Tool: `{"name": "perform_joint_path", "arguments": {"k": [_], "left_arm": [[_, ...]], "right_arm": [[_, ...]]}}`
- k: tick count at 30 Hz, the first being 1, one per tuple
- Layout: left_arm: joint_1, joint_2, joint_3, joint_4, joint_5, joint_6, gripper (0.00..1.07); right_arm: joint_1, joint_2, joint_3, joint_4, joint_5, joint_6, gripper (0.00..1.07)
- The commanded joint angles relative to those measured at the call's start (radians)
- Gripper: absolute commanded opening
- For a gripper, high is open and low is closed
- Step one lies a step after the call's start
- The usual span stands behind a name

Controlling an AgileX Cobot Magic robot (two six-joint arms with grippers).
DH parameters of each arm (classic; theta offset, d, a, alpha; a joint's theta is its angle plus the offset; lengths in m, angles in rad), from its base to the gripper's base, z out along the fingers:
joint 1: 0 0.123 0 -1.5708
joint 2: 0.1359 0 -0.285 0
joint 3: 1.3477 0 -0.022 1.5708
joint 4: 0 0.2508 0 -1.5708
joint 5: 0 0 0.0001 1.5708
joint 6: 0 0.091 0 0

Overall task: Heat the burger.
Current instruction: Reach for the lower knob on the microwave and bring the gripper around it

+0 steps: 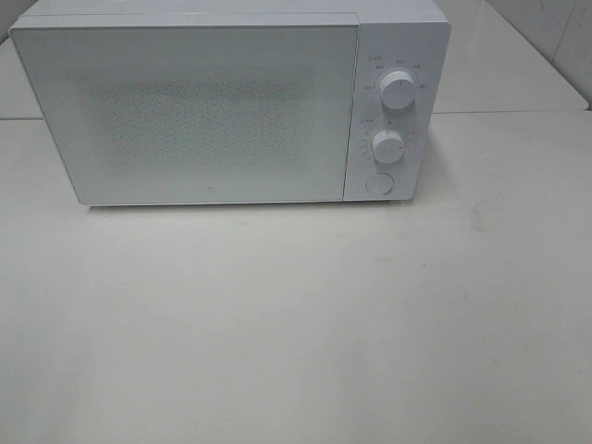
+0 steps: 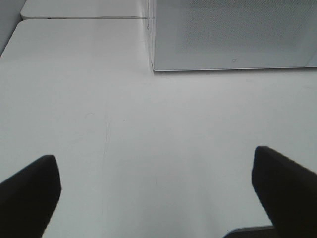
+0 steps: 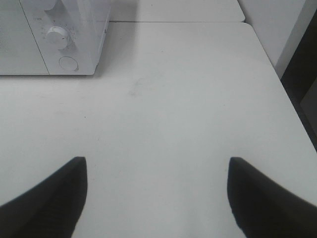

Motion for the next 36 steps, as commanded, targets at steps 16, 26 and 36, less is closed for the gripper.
{"name": "perform_joint_path", "arguments": {"k": [16,26,36], "left_arm": [[0.003,-0.023,0.002,-0.004,-0.012,-0.007,1.00],[0.003,-0.023,0.002,-0.004,-0.012,-0.007,1.00],[0.003,-0.023,0.002,-0.004,-0.012,-0.007,1.00]], "right_arm": [[-0.007,-0.029,0.007,0.000,-0.003,-0.011,0.76],[-0.006,-0.029,0.007,0.000,-0.003,-0.011,0.76],[-0.006,-0.020,-0.021,-0.004,-0.054,0.000,0.76]]}}
